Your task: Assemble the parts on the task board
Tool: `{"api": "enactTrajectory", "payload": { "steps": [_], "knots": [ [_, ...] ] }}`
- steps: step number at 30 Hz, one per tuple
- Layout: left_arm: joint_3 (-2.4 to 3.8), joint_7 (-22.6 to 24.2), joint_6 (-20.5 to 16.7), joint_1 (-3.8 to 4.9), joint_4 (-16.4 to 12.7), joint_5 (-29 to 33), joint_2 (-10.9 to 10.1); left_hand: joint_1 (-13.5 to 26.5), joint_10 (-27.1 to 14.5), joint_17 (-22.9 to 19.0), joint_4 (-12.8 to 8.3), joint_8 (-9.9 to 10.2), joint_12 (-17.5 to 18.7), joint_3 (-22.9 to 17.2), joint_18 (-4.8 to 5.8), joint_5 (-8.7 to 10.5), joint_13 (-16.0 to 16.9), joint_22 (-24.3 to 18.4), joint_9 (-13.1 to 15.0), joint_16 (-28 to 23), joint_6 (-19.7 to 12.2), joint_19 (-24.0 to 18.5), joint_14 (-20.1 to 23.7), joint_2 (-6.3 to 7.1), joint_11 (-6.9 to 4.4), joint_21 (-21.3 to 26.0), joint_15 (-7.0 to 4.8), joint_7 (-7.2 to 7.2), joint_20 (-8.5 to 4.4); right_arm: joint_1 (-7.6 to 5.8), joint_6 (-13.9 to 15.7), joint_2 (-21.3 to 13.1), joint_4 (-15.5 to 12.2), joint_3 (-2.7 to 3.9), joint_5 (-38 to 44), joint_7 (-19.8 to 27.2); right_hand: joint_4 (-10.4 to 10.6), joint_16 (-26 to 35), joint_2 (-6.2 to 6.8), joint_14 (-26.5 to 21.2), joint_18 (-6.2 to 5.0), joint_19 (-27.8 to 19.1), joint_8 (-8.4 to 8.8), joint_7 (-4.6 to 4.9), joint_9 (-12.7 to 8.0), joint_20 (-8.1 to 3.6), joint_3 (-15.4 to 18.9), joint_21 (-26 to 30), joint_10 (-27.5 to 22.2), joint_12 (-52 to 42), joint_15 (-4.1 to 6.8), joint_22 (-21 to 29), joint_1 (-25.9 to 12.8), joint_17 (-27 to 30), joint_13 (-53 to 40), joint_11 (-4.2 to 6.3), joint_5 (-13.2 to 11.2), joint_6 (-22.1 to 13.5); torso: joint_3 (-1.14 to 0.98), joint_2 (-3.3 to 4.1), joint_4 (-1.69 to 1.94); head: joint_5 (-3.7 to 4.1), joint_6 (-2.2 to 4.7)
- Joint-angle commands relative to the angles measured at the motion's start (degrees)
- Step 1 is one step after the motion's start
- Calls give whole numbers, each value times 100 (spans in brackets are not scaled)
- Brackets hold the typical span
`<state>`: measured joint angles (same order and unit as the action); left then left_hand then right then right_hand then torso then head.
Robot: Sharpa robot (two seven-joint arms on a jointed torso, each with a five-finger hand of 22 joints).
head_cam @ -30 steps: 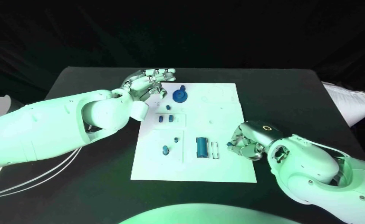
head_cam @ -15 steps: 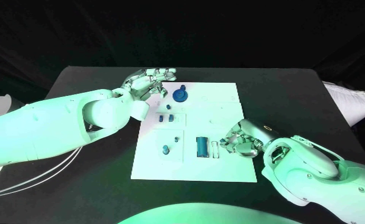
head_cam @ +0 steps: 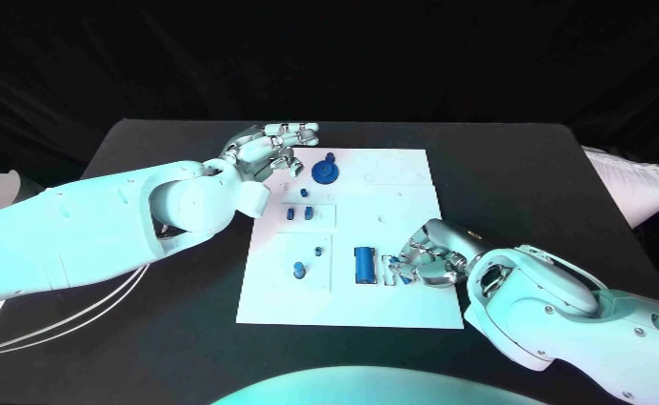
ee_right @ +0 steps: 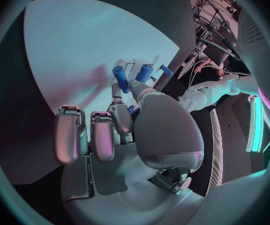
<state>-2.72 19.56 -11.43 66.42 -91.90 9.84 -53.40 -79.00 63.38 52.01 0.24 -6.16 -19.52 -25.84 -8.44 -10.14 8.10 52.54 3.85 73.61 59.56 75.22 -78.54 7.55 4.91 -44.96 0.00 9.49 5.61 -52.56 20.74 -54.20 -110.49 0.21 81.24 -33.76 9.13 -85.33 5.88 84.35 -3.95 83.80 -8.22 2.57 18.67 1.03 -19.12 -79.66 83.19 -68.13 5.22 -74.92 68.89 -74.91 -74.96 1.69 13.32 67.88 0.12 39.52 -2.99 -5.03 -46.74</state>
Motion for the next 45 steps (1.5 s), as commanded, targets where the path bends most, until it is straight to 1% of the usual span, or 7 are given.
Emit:
{"api": "enactTrajectory", "payload": {
  "steps": [1, 8, 13, 20, 26, 32, 45],
  "knots": [
    [3, 26, 118, 2, -14, -21, 9, 15, -54, -6, -40, -18, -21, 1, -74, -31, 5, -3, 7, -22, -39, -16, 43, -59, 3, 37, 13, 2, 20, 5, -303, 27, 31, -1, -62, -77, 42, -34, -43, 444, 58, 75, -42, 11, 18, -35, 23, -19, 43, -49, 17, -59, -114, -883, -83, 1, 88, 53, 1, 1, 5, -1, 0],
    [3, 22, 120, 2, -16, -21, 13, 16, -59, -7, -43, -22, -31, 0, -74, -29, 7, -4, 7, -21, -39, -17, 44, -60, 5, 40, 13, 3, 20, 3, -184, 96, 131, -1, 50, -110, 102, -42, -28, 446, 61, 83, -72, -1, 54, -43, 141, -29, 72, -113, 26, -73, -257, -896, -136, 10, 309, 82, 2, 3, 11, -9, 10],
    [3, 17, 120, 3, -18, -21, 13, 16, -59, -7, -43, -22, -31, 0, -74, -29, 7, -4, 7, -21, -39, -17, 44, -60, 5, 40, 13, 3, 20, 1, -203, 139, 133, -1, 82, -108, 116, -49, -28, 449, 63, 87, -82, -4, 65, -45, 179, -34, 86, -152, 29, -81, -289, -906, -165, 12, 329, 92, -3, 8, 9, -28, 2],
    [3, 9, 127, 3, -21, -22, 11, 16, -59, -7, -43, -22, -31, 0, -74, -29, 7, -4, 7, -21, -39, -17, 44, -60, 5, 40, 13, 3, 20, 1, -239, 167, 138, 0, 138, -106, 128, -54, -37, 450, 65, 91, -97, -13, 77, -48, 205, -41, 108, -213, 32, -91, -309, -913, -207, 18, 335, 111, 0, 0, -3, -43, -4],
    [3, 5, 140, 3, -23, -36, 15, 21, -65, -10, -42, -30, -43, -1, -74, -28, 9, -3, 9, -19, -31, -16, 45, -67, 5, 40, 14, 2, 20, 1, -293, 220, 150, 0, 150, -105, 128, -55, -42, 450, 65, 92, -102, -18, 81, -49, 212, -42, 114, -228, 33, -93, -311, -915, -218, 21, 341, 118, -5, -2, -1, -49, -4],
    [3, 4, 149, 3, -25, -69, 20, 20, -67, -8, -42, -33, -47, -4, -74, -29, 9, -3, 10, -18, -27, -16, 44, -74, 4, 42, 14, 0, 20, 1, -340, 275, 171, 0, 146, -106, 131, -55, -48, 451, 65, 93, -107, -20, 85, -50, 220, -42, 120, -243, 36, -93, -315, -915, -229, 24, 345, 123, -3, 2, 1, -49, -1],
    [3, -1, 152, 3, -35, -78, 10, 20, -67, -8, -42, -33, -47, -4, -74, -29, 9, -3, 10, -18, -27, -16, 44, -74, 4, 42, 14, 0, 20, 1, -356, 295, 190, 0, 164, -107, 370, -59, -75, 452, 67, 100, -139, -21, 135, -61, 605, -45, 142, -278, 41, -99, -632, -922, -275, 26, 375, 133, -4, 2, 0, -64, -15]
  ]
}}
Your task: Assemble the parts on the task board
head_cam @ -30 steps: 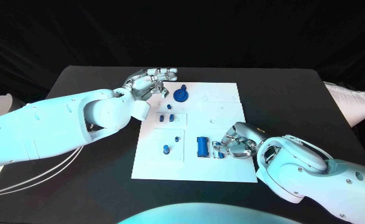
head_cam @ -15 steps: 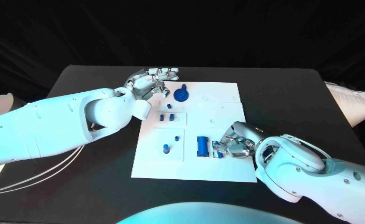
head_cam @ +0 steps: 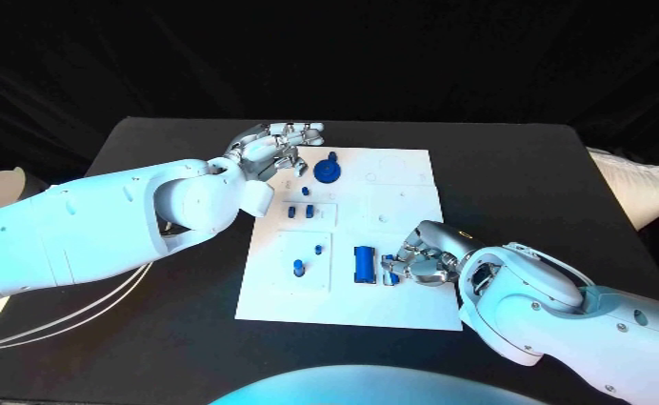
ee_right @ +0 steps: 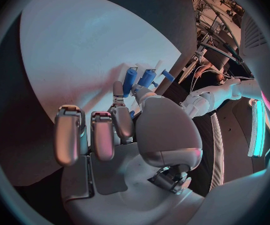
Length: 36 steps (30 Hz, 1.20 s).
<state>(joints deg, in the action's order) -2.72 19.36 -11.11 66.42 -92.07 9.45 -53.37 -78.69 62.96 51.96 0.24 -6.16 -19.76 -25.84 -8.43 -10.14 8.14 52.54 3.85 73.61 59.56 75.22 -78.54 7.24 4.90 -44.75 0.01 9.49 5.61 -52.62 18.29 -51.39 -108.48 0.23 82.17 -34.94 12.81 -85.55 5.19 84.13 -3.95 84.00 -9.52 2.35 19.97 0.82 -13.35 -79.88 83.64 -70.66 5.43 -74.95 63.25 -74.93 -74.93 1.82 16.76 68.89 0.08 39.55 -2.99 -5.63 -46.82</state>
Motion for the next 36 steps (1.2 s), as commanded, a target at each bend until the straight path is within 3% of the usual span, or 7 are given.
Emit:
{"api": "enactTrajectory", "payload": {
  "steps": [1, 8, 15, 23, 29, 33, 36],
  "knots": [
    [3, 18, 121, 3, -19, -38, 7, -11, -25, -3, -42, -34, -23, -4, -74, -29, 5, -3, 10, -18, -27, -16, 44, -44, 5, 21, 14, 0, 20, 6, -112, 12, -11, -2, 78, 10, 10, -34, -11, 473, 65, 78, -10, 0, 8, -40, 47, -20, 97, -24, 21, -93, -74, -916, -280, 13, 34, 31, -1, -2, 0, -7, -6],
    [3, 13, 127, 3, -18, -39, 5, -11, -25, -3, -42, -34, -23, -4, -74, -29, 5, -3, 10, -18, -27, -16, 44, -44, 5, 21, 14, 0, 20, 6, -129, 13, -8, -2, 100, 12, 71, -34, 7, 473, 65, 76, -15, 0, 25, -41, 238, -15, 96, -22, 21, -91, -122, -918, -291, 13, 23, 21, -1, -3, -4, -8, -11],
    [3, 9, 126, 3, -16, -39, 6, -11, -25, -3, -42, -34, -23, -4, -74, -29, 5, -3, 10, -18, -27, -16, 44, -44, 5, 21, 14, 0, 20, 6, -137, 12, -18, -2, 99, 18, 196, -33, -5, 473, 65, 77, -26, -8, 51, -43, 560, -15, 101, -29, 25, -95, -169, -919, -314, 18, -244, 16, -1, -3, -1, -8, -14],
    [3, 7, 134, 3, -17, -39, 5, -11, -25, -3, -42, -34, -23, -4, -74, -29, 5, -3, 10, -18, -27, -16, 44, -44, 5, 21, 14, 0, 20, 6, -111, -6, -33, -2, 109, 27, 349, -38, -61, 475, 67, 80, -35, -14, 73, -46, 841, -18, 108, -38, 28, -103, -220, -927, -337, 22, -304, 12, 0, -5, -2, -6, -20],
    [3, 8, 135, 3, -17, -39, 0, -11, -25, -3, -42, -34, -23, -4, -74, -29, 5, -3, 10, -18, -27, -16, 44, -44, 5, 21, 14, 0, 20, 6, -77, -86, -65, -2, 125, 68, 339, -34, -62, 474, 65, 78, -35, -15, 78, -46, 900, -13, 106, -29, 28, -98, -181, -922, -335, 23, -321, 7, -2, -2, -2, -11, -16],
    [3, 10, 135, 3, -11, -39, -2, -11, -25, -3, -42, -34, -23, -4, -74, -29, 5, -3, 10, -18, -27, -16, 44, -44, 5, 21, 14, 0, 20, 7, 117, -183, -101, -1, 32, 237, 298, -5, -55, 465, 55, 58, -12, 3, 79, -42, 1004, 22, 53, 130, 21, -54, -39, -884, -248, 10, -343, -46, -5, -8, -9, -20, -2],
    [3, 13, 134, 3, 16, -39, 4, -11, -25, -3, -42, -34, -23, -4, -74, -29, 5, -3, 10, -18, -27, -16, 44, -44, 5, 21, 14, 0, 20, 2, 432, -293, -120, 10, -307, 705, 256, 65, -45, 444, 32, 4, 129, 89, 28, -15, 1100, 115, -18, 301, -25, 65, 125, -791, -155, -55, -302, -290, -3, -23, -16, -23, 21]
  ]
}}
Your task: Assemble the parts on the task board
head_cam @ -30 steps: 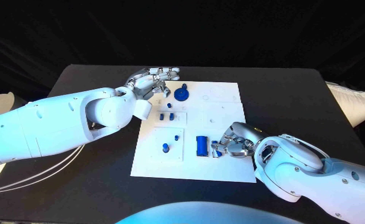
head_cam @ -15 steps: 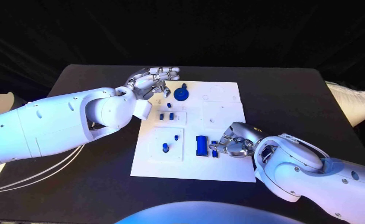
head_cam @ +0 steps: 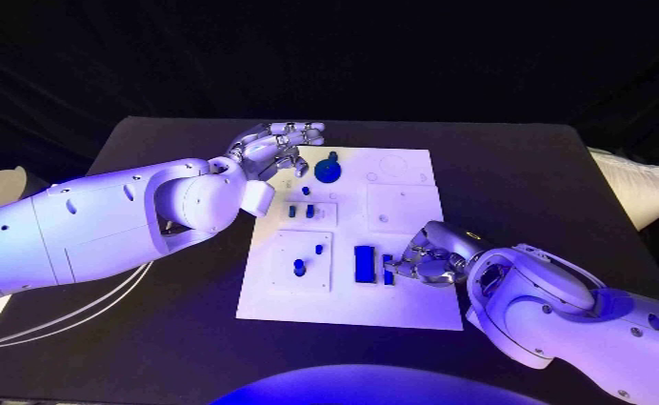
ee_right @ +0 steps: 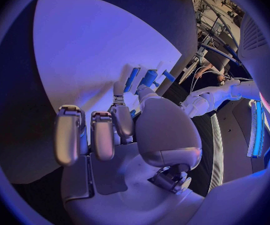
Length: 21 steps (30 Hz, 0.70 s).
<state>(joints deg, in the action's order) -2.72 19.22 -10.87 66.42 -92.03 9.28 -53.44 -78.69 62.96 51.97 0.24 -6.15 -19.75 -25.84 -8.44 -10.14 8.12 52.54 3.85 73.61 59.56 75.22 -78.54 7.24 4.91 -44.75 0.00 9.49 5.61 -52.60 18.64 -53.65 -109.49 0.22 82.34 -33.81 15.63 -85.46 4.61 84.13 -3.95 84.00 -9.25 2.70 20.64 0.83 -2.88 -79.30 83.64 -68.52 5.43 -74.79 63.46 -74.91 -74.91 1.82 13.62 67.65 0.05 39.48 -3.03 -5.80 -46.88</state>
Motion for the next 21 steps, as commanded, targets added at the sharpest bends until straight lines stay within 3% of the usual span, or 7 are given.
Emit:
{"api": "enactTrajectory", "payload": {
  "steps": [1, 4, 9, 13, 15, 18, 21],
  "knots": [
    [3, 28, 111, 2, 21, -22, 13, -11, -25, -4, -42, -34, -23, -4, -74, -29, 7, -4, 10, -18, -27, -16, 44, -44, 4, 21, 14, 0, 20, -7, 463, -90, -12, 14, -456, 735, -40, 67, 15, 441, 28, -5, 144, 78, -55, -7, 68, 72, -30, 109, -39, 67, 146, -779, -145, -74, 26, -236, 0, -17, -13, -4, 33],
    [2, 37, 109, -1, 84, -22, 39, -8, -35, -23, -43, -40, -37, -7, -78, -29, 9, -19, 10, -23, -25, -22, 50, -50, 4, 42, 14, 0, 20, -105, 708, -178, 114, 27, -1376, 1526, -174, 236, -57, 391, -28, -126, 329, 219, -134, 91, 151, 286, -216, 527, -139, 333, 526, -565, 95, -200, 147, -488, 8, -52, -24, 17, 75],
    [2, 70, 97, -37, 260, 1, 116, 21, -47, -72, -32, -48, -52, 5, -90, -24, 11, -77, 10, -43, -24, -51, 72, -44, 7, 117, 17, 0, 22, -387, 878, -227, 607, 36, -3595, 2975, -463, 729, -126, 238, -174, -421, 455, 306, -223, 164, 186, 839, -636, 1459, -208, 1003, 1040, 21, 673, -272, 164, -658, 29, -155, -48, 42, 130],
    [2, 153, 63, -121, 493, 75, 216, 107, -94, -761, -5, -70, -115, 73, -195, -10, 12, -560, 7, -418, -39, -390, 449, -19, 9, 772, 35, -6, 41, -620, 804, -149, 1180, 38, -5263, 3934, -728, 2173, -258, -227, -495, -1143, 537, 403, -313, 219, 72, 2298, -1612, 3609, -270, 2647, 1505, 1546, 2097, -345, 145, -869, 46, -267, -48, 58, 214],
    [2, 199, 26, -160, 632, 123, 279, 164, -118, -1617, 16, -84, -157, 149, -197, 21, 8, -648, 4, -923, -60, -598, 954, 6, 7, 951, 59, -11, 64, -701, 754, -69, 1462, 38, -5801, 4247, -797, 3537, -278, -687, -659, -1635, 554, 486, -383, 279, -12, 3364, -1826, 4126, -340, 3715, 1651, 2819, 2568, -415, 53, -1034, 51, -326, -52, 68, 268],
    [2, 262, -43, -213, 879, 201, 394, 242, -185, -2290, 75, -109, -137, 262, -182, 63, -37, -817, 4, -1565, -70, -1047, 1625, 20, 52, 1299, 127, 10, 122, -782, 636, 119, 1929, 39, -6451, 4665, -839, 4708, -271, -1159, -645, -1916, 554, 585, -444, 397, -137, 4003, -2130, 4834, -469, 4130, 1790, 3633, 3251, -542, -130, -1100, 67, -427, -63, 97, 371],
    [3, 334, -126, -276, 1213, 318, 570, 284, -261, -2836, 154, -132, 13, 368, -134, 91, -173, -1174, 0, -2601, -89, -1874, 2347, 12, 160, 1957, 285, 44, 266, -827, 415, 423, 2530, 45, -6968, 5073, -845, 6097, -246, -1916, -611, -2511, 571, 733, -603, 654, -404, 5114, -2263, 5722, -768, 4857, 1943, 4398, 4389, -773, -358, -1169, 86, -555, -85, 133, 501]
  ]
}}
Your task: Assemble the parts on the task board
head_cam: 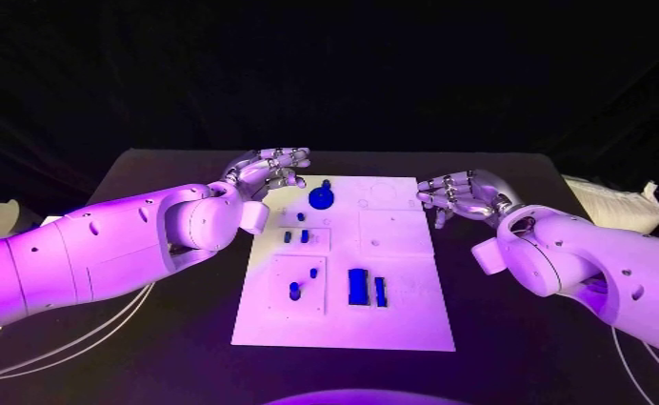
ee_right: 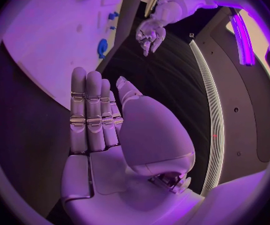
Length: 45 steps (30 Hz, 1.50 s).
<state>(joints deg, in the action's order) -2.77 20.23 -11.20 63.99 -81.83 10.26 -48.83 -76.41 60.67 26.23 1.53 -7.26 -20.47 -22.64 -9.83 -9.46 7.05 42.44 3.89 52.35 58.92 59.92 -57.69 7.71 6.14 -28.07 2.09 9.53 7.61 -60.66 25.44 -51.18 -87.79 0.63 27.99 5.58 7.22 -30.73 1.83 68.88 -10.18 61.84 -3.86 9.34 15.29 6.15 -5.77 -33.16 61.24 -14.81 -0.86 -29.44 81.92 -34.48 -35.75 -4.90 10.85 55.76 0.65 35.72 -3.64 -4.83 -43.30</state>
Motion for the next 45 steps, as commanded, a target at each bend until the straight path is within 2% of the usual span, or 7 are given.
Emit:
{"api": "enactTrajectory", "payload": {
  "steps": [1, 14, 15, 29, 31, 32, 45],
  "knots": [
    [8, 258, -123, -51, 287, 257, 163, 51, -50, -465, 47, -11, 164, 53, 35, 18, -126, -297, -8, -872, -45, -600, 455, -44, 66, 509, 154, 39, 132, -29, -322, 269, 531, 8, -1642, 1231, -10, 957, 38, -679, 51, -517, 33, 67, -106, 207, -186, 785, -45, 499, -246, 499, 136, 552, 691, -138, -99, 16, 24, -209, -30, 47, 221],
    [10, 522, -500, -228, 1136, 494, 743, -85, 291, -1798, 208, 291, 1218, 63, -82, 0, -348, -1675, -11, -3473, 28, -1614, 301, -57, 205, 1996, 539, 92, 695, -34, -781, 1117, 1897, 51, -2055, 1831, -362, 2492, 124, -40, -45, 169, 22, 109, -796, 442, -839, 2283, 437, 1097, -389, 1851, -91, 2303, 2998, -248, -161, 88, -16, -399, -4, 114, 622],
    [6, 288, -317, -217, 1104, 334, 710, 2278, -1637, -2030, -153, 726, 1449, 726, 295, 284, -705, -2427, -389, -3971, -1786, -2961, 1962, -264, -35, 2225, 318, -222, 263, -41, -433, 1076, 1836, 48, -1812, 1451, -722, 2654, -183, -2146, 306, -1783, 386, -201, -1002, 138, -390, 2579, -1558, 1481, 86, 2164, -2488, 2624, 3137, -26, -421, -1637, -2, -357, -24, 100, 554],
    [116, 561, -1530, -285, 322, -220, 589, 4409, -3408, -2623, -153, 726, 2047, 1342, 454, 946, -705, -3179, -389, -4511, -3421, -4159, 3479, -771, -614, 2807, -209, -514, -153, 7, 779, 851, 755, -11, -2332, 1962, -722, 3073, -183, -3985, 515, -3494, 386, -495, -1529, -177, -30, 2875, -3366, 1481, 86, 2488, -4791, 2971, 3575, 490, -1085, -3201, -63, -452, 354, 473, 883],
    [148, 639, -1878, -304, 98, -379, 555, 4656, -3611, -2623, -153, 726, 2047, 1411, 516, 946, -705, -3261, -389, -4568, -3609, -4301, 3655, -771, -614, 2807, -209, -547, -197, 18, 1071, 797, 494, -25, -2457, 2085, -722, 3073, -183, -4207, 525, -3700, 386, -529, -1529, -210, 18, 2913, -3578, 1481, 86, 2523, -5050, 3008, 3575, 490, -1085, -3383, -65, -454, 364, 483, 892],
    [164, 679, -2057, -314, -17, -461, 537, 4780, -3714, -2623, -153, 726, 2047, 1448, 515, 946, -705, -3301, -389, -4592, -3705, -4370, 3743, -771, -614, 2807, -209, -953, -223, 23, 1201, 772, 378, -31, -2513, 2140, -722, 3073, -183, -4318, 525, -3803, 386, -934, -1529, -615, 37, 3316, -3682, 1481, 86, 2541, -5180, 3026, 3575, 490, -1085, -3474, -65, -454, 364, 483, 892],
    [276, 956, -3289, -383, -811, -1024, 414, 6000, -4718, -2623, -153, 726, 2047, 1795, 983, 946, -705, -3705, -389, -5235, -4637, -5048, 4606, -771, -614, 2807, -209, -953, -761, 50, 1868, 648, -217, -63, -2799, 2422, -722, 3073, -183, -5412, 1018, -4817, 386, -934, -1529, -615, 577, 3316, -4724, 1481, 86, 2944, -6463, 3448, 3575, 490, -1085, -4368, -65, -454, 364, 483, 892]
  ]
}}
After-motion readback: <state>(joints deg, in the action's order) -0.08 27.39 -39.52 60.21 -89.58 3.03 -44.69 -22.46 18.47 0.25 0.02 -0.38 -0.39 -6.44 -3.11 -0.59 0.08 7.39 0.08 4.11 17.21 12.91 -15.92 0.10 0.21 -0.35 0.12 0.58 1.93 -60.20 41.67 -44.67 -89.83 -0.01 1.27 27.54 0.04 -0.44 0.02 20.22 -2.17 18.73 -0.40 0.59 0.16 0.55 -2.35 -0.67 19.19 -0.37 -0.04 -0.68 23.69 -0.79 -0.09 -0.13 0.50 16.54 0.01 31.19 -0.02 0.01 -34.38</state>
